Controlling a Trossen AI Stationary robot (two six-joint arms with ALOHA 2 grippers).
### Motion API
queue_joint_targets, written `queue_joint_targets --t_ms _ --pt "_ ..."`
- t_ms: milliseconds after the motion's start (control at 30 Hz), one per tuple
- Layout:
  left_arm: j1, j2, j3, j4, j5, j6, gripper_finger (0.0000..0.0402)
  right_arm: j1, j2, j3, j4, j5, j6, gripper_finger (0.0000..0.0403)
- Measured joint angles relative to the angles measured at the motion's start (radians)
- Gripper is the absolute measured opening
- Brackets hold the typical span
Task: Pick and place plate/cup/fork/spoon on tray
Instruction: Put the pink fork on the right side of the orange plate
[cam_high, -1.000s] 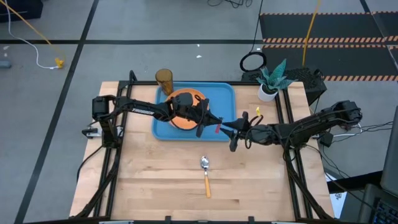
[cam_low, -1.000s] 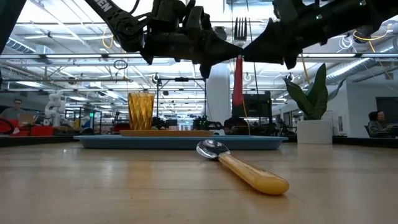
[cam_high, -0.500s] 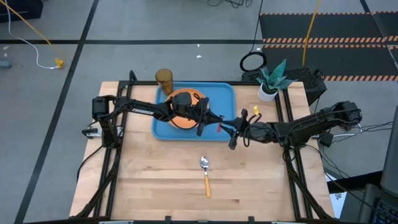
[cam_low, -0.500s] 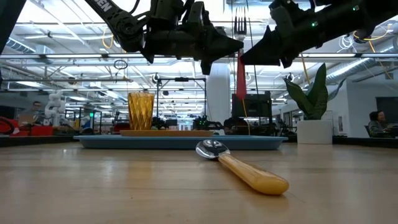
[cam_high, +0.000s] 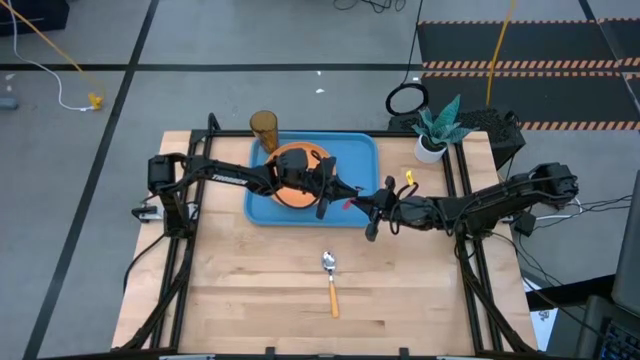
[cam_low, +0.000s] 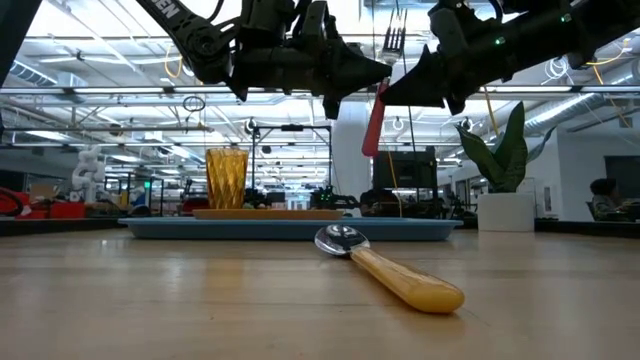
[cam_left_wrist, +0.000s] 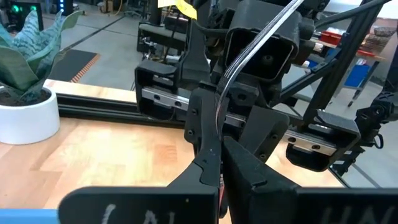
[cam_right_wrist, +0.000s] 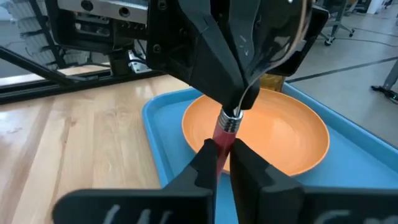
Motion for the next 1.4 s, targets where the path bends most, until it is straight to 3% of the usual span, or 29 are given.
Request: queue_joint_targets --t_ms 100,333,467,567,800,1033,1267,1400 --pt "-0.005 0.000 0.000 0.017 0.000 0.000 0.0004 0.000 0.000 0.000 0.023 -0.001 -0.002 0.0020" --pt "-0.011 0.000 0.000 0.086 -0.002 -0.028 0.0003 0.000 0.000 0.002 0.045 0.003 -0.022 0.0112" --pt "-0.011 0.000 0.000 0.112 -0.019 -0.038 0.0002 0.000 0.000 0.002 0.041 0.004 -0.031 0.0132" --pt "-0.011 0.000 0.000 0.114 -0.024 -0.042 0.0002 0.000 0.000 0.002 0.038 0.005 -0.031 0.0113" --pt "-0.008 0.000 0.000 0.120 -0.033 -0.029 0.0003 0.000 0.000 0.002 0.031 0.006 -0.029 0.0016" --pt "0.013 -0.003 0.002 0.059 0.064 -0.071 0.0027 0.000 0.000 0.002 0.001 -0.019 0.004 0.0029" --pt "0.022 -0.104 0.000 -0.291 0.075 0.005 0.0106 -0.001 -0.015 0.002 -0.036 -0.153 0.154 0.0011" --pt "0.007 -0.178 0.000 -0.439 0.053 0.049 0.0124 -0.019 -0.018 0.002 -0.024 -0.159 0.201 0.0015"
